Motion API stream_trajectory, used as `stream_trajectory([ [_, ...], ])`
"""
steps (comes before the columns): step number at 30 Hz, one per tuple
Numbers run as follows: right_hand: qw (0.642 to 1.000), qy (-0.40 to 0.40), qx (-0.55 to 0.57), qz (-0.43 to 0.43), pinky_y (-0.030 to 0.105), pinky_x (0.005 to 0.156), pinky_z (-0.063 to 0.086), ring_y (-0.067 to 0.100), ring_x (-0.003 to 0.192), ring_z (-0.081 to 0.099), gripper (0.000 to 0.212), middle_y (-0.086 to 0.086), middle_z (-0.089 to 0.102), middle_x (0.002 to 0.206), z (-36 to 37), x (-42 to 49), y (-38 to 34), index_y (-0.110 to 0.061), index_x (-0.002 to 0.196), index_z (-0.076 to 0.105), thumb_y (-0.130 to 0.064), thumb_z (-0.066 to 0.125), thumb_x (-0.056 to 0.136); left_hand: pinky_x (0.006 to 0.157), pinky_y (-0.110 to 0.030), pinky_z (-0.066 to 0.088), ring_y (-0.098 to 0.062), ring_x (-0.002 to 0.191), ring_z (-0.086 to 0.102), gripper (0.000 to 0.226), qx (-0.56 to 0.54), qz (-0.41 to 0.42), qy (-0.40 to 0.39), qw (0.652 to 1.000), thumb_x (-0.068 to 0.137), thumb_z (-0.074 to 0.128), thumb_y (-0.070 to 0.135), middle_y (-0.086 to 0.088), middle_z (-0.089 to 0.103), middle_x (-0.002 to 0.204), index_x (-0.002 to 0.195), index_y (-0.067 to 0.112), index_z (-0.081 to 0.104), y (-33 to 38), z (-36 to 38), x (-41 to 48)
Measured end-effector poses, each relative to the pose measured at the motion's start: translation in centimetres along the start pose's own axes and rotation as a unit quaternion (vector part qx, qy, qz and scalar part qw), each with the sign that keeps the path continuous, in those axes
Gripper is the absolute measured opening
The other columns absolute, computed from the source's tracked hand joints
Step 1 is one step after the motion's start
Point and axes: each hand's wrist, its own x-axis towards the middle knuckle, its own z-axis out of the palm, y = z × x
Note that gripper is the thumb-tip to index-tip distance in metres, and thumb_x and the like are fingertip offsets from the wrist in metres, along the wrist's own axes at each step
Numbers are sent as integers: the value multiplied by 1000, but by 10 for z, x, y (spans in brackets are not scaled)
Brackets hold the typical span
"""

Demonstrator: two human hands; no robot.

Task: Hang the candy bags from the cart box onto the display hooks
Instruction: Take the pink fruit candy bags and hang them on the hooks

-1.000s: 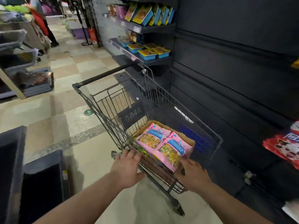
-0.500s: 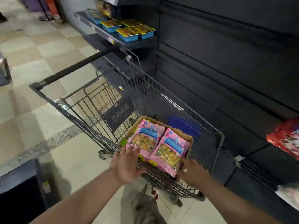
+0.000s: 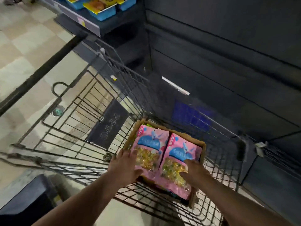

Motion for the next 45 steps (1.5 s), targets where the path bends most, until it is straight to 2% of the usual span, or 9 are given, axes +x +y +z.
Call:
stream_trajectory([
  [16,961,-30,231,151,31,80,51,30,113,58,65,13,46,138,57,70,30,-13,143,31,-28,62,88,110,-42,35,-29,142,30,80,-30,-2,-113,993,86,56,55,-8,28,156,150,21,22,10,39,102],
  [24,919,12,333,211,47,100,44,36,126,45,73,14,39,143,82,87,23,-21,144,30,-31,67,82,114,-46,29,-36,144,22,84,-136,-48,-129,981,85,65,40,-19,23,155,151,8,22,16,72,148],
  [29,896,55,361,251,44,95,47,33,119,50,66,9,47,136,91,97,20,-22,137,39,-28,69,78,110,-44,34,-38,139,30,89,-194,-118,-124,966,83,68,43,-21,22,154,152,11,21,1,87,172],
  [33,870,76,398,280,38,86,49,34,112,55,78,10,54,128,96,96,20,-19,136,34,-33,78,73,96,-40,44,-39,127,45,85,-267,-112,-92,953,80,73,41,-18,43,142,147,11,31,-9,97,181],
  [36,847,96,425,305,44,97,46,35,120,48,98,14,47,133,97,94,18,-19,141,28,-37,85,63,80,-33,45,-37,112,56,89,-355,-177,-59,916,67,82,41,-18,53,129,141,13,41,-16,99,180],
  [38,845,107,420,315,42,99,43,36,124,44,103,15,41,136,97,93,17,-19,145,25,-36,86,63,65,-31,51,-32,91,65,67,-392,-208,-46,895,64,81,31,-15,66,109,124,10,60,-22,97,181],
  [40,820,131,456,319,32,86,48,31,113,53,92,11,51,126,96,91,16,-14,137,36,-29,87,63,67,-39,58,-30,78,70,37,-471,-210,-70,854,69,80,18,-17,72,93,103,7,70,-27,91,180],
  [42,795,127,510,304,21,62,51,22,85,64,55,0,64,95,96,87,15,-12,108,55,-23,86,64,81,-51,58,-35,81,72,20,-540,-191,-119,811,73,79,13,-20,73,91,92,7,72,-33,84,175],
  [45,791,90,547,261,32,67,55,22,79,67,22,0,69,81,97,78,10,-19,84,63,-20,81,71,90,-62,51,-47,98,67,20,-578,-186,-157,779,76,77,11,-28,70,101,95,4,72,-39,73,164],
])
